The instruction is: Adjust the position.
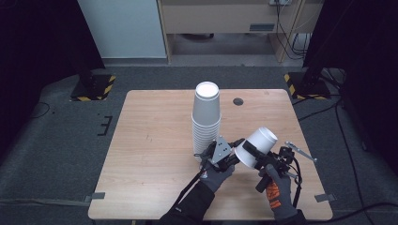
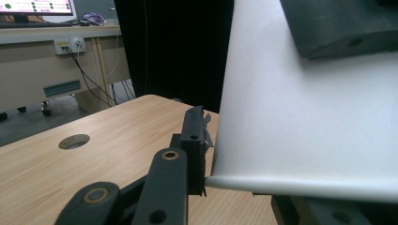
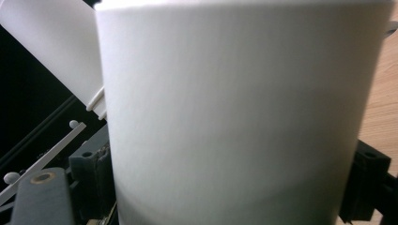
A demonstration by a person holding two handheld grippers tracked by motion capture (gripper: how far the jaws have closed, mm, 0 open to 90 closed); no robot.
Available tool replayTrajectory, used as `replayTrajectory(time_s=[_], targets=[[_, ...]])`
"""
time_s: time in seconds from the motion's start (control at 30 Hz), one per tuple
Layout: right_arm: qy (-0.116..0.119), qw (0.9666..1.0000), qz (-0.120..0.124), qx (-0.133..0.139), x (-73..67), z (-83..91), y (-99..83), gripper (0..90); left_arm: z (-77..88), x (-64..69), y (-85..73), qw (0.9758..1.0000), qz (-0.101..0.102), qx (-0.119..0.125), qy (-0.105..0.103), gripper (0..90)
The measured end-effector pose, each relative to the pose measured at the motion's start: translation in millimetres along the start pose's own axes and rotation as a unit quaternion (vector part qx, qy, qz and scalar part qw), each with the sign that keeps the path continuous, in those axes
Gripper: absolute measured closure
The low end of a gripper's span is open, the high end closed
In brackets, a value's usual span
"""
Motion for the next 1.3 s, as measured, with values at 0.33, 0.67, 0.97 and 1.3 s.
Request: replayTrajectory(time_s=[0.33,0.67,0.97,1.3], targets=[[0.005,0.9999,-0.014,0.006,2.3,0.8,3.2,14.8,4.0,3.5,-0.7,0.9998,-0.004,-0.007,-0.016,80.5],[0.004,0.9999,-0.012,0.009,5.4,1.6,6.5,13.0,10.6,1.8,1.3,0.9996,0.007,-0.014,-0.021,83.3],[0.005,0.9999,-0.008,0.01,7.5,0.3,8.4,9.7,17.0,0.9,2.2,0.9995,0.007,-0.022,-0.023,83.7],[0.008,0.9998,-0.013,0.014,9.4,0.2,10.5,7.2,22.5,1.1,3.9,0.9992,0.003,-0.03,-0.025,84.3]])
Point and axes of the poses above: each handheld gripper's, and its own axes: z roughly backward along the jaws, y roughly out of its top, x roughly to its right, the point moved 6 cm from there along -z, roughly forward along the jaws, and after that the axes turned 8 degrees about x, right-handed, at the moved point
